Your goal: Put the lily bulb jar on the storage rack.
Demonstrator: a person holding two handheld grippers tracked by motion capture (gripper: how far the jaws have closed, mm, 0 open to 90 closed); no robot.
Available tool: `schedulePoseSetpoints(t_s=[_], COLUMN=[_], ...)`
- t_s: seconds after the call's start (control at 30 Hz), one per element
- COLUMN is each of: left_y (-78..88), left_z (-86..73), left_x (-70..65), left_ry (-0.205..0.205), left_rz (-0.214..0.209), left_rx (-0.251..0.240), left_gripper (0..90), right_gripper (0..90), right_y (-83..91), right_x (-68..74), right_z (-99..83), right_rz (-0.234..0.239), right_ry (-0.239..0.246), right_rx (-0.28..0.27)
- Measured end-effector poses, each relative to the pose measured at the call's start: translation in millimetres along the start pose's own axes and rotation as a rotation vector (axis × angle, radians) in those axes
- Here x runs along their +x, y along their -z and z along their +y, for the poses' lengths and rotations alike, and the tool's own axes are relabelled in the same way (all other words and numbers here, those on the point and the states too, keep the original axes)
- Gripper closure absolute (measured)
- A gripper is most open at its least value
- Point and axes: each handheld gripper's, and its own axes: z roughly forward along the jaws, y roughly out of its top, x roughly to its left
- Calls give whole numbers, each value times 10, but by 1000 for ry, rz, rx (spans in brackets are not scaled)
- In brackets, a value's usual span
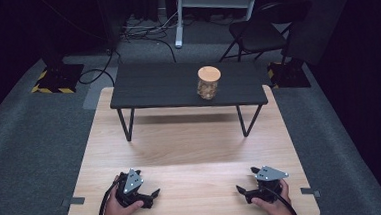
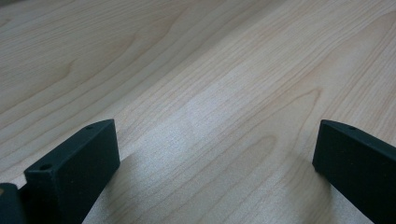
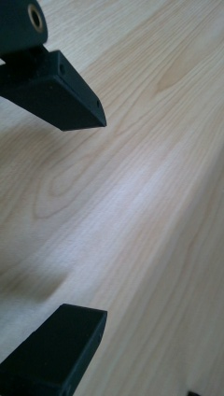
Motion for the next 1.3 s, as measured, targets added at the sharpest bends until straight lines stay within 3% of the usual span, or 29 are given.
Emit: schedulePoseSetpoints(t_s=[0.2, 0.37, 1.3], left_y=[0, 0, 0], left_z=[0, 0, -1], left_x=[0, 0, 0], left_ry=[0, 0, 0], left_rz=[0, 0, 0], left_rx=[0, 0, 0], left_gripper=[5, 5, 5], right_gripper=[63, 25, 20], right_y=[21, 0, 5], right_x=[-16, -26, -18], right_z=[-119, -296, -299], right_rz=[0, 7, -1], right_ry=[-30, -23, -29], right_rx=[-12, -78, -77])
